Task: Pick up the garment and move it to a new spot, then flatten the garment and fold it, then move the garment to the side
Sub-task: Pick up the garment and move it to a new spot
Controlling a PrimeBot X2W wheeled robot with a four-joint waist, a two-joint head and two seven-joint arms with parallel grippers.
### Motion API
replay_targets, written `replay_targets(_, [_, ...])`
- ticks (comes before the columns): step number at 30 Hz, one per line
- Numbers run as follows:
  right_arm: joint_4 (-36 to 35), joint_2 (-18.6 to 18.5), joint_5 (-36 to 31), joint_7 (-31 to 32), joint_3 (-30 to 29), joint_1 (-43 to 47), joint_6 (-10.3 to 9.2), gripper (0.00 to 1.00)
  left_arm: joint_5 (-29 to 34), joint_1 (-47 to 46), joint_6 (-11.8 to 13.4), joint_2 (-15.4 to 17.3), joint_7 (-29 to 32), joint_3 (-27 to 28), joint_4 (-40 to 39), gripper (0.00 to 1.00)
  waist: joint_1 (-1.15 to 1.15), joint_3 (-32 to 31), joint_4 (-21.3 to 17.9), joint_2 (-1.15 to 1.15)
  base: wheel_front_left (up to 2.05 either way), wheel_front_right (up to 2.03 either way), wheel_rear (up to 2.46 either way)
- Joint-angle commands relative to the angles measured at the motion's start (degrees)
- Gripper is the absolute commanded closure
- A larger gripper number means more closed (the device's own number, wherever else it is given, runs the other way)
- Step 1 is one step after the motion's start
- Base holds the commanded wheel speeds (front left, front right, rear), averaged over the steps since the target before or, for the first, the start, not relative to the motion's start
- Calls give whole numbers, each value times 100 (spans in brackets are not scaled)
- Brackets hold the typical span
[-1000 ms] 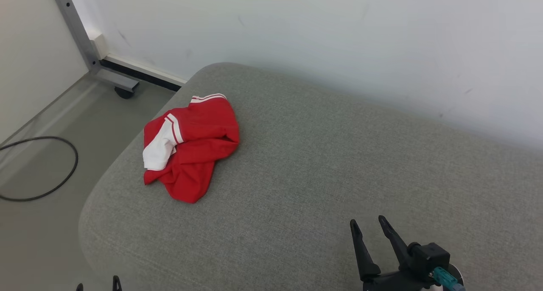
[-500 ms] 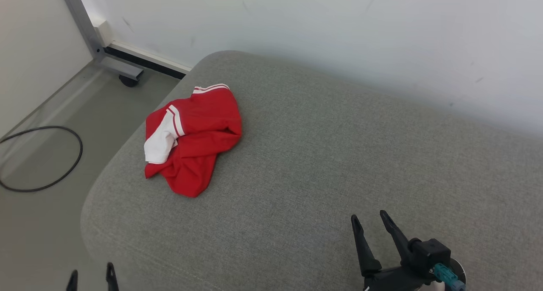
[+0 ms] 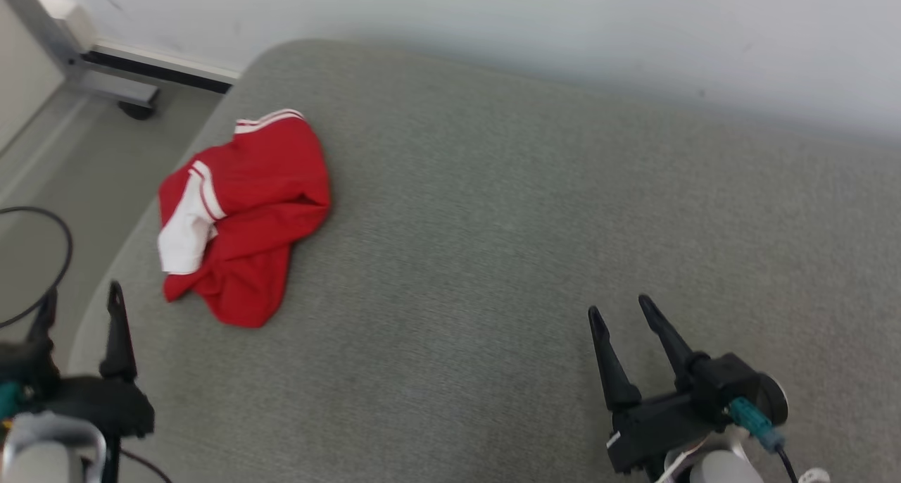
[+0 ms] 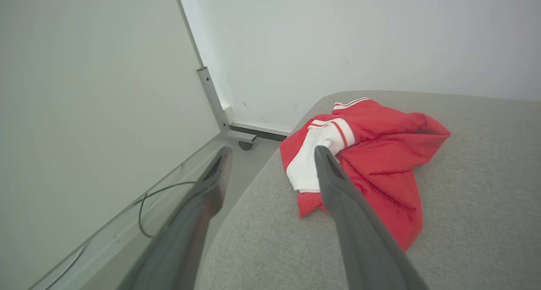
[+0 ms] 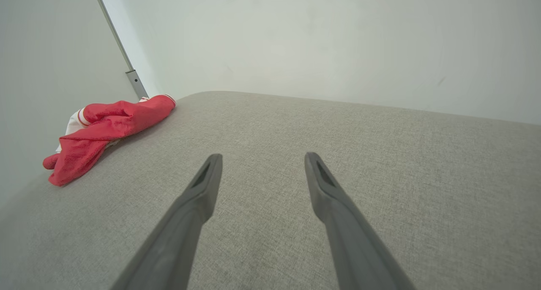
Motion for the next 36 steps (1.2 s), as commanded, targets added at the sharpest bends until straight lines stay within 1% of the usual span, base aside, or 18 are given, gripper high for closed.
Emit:
replay_targets(1, [-73,-77,7,2,33,-138,-14,0,-116,-292,-39,117,-16,-102,171,0,-1,459,-454,-1,0,0,0])
replay_targets(3, [-157,-160,39,2,99,-224,-14,0,-237,-615,-29,326,39,-247,467,0,-1,626,-612,-1,0,0,0])
replay_targets(9, [-447,-362,87,1,257,-500,-14,0,-865,-1360,-27,774,317,-880,1070,0,-1,1055,-1006,-1,0,0,0])
replay_targets(15, [-722,-494,130,2,390,-690,-14,0,-1306,-1849,-27,1208,608,-1169,1779,0,-1,1403,-1310,-1,0,0,0])
replay_targets(18, [-775,-576,163,1,397,-755,-14,0,-1365,-2068,-14,1264,675,-1170,2203,0,-1,1507,-1406,-1,0,0,0])
replay_targets(21, [-800,-618,177,1,410,-776,-14,0,-1357,-2231,57,1326,701,-1169,2518,0,-1,1592,-1495,-1,0,0,0])
replay_targets(22, [-822,-644,187,1,411,-816,-14,0,-1362,-2333,178,1342,734,-1152,2698,0,-1,1644,-1546,-1,0,0,0])
replay_targets(27, [-850,-686,192,2,411,-841,-14,0,-1250,-2507,576,1383,475,-1139,2935,0,-1,1729,-1663,-1,0,0,0])
replay_targets(28, [-850,-686,192,2,411,-841,-14,0,-1250,-2507,576,1383,475,-1139,2935,0,-1,1729,-1663,-1,0,0,0])
replay_targets(29, [-852,-683,191,2,391,-829,-14,0,-1250,-2533,647,1386,430,-1137,2974,0,-1,1739,-1674,-1,0,0,0])
replay_targets(30, [-861,-677,181,2,382,-812,-14,0,-1233,-2550,719,1382,381,-1141,3013,42,-1,1744,-1681,-1,0,0,0])
replay_targets(31, [-860,-676,176,1,367,-802,-14,0,-1185,-2571,787,1406,326,-1162,3031,95,-1,1744,-1687,-1,0,0,0])
replay_targets(32, [-854,-667,173,1,360,-796,-14,0,-1151,-2596,856,1433,272,-1176,3044,100,-1,1743,-1691,-1,0,0,0])
replay_targets(36, [-777,-598,162,1,321,-732,-14,0,-999,-2717,1028,1528,65,-1259,2904,100,-1,1619,-1677,-1,0,0,0])
